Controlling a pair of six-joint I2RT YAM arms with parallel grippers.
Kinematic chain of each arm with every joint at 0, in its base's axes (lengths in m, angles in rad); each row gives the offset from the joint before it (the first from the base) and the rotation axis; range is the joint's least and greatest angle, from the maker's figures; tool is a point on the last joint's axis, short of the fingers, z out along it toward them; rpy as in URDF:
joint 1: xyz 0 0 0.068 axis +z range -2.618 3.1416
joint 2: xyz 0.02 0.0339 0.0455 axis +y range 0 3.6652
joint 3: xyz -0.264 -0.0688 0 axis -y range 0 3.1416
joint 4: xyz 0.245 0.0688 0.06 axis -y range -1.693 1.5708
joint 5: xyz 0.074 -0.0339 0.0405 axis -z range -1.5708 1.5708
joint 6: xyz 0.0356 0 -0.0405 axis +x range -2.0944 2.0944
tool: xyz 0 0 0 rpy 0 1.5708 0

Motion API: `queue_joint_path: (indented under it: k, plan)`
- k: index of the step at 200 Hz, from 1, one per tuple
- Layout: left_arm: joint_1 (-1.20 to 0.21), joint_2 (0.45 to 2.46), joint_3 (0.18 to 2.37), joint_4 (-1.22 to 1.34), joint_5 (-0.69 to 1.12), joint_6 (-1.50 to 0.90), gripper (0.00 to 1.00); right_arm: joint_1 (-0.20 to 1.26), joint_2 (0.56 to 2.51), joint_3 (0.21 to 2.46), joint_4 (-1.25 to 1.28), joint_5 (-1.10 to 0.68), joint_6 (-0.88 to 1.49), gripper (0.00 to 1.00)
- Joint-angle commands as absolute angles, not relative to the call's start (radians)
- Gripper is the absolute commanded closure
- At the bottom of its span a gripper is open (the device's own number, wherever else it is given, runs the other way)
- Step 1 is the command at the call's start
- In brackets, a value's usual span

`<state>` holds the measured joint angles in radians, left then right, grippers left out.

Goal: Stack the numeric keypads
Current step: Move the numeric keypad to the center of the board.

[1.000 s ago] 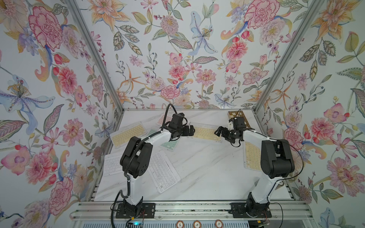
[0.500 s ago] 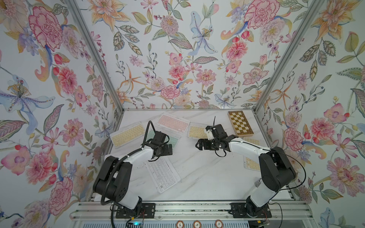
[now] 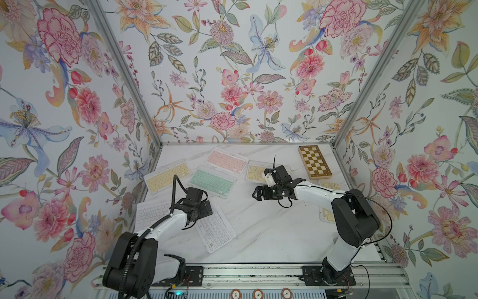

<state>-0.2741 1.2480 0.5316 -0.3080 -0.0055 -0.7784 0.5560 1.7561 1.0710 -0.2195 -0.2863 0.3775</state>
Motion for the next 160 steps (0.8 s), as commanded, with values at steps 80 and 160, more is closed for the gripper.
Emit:
queue_joint_path:
  k: [80,160]
  plan:
    - [-0.298,1.274,0.356,-0.111,0.284,-0.878,0.01,0.490,1.754,1.011,-0.150,-0.403,0.409,0.01]
    - [-0.384,1.259,0.431,-0.326,0.224,-0.788,0.01,0.523,1.739,0.994,-0.179,-0.401,0.430,0.01]
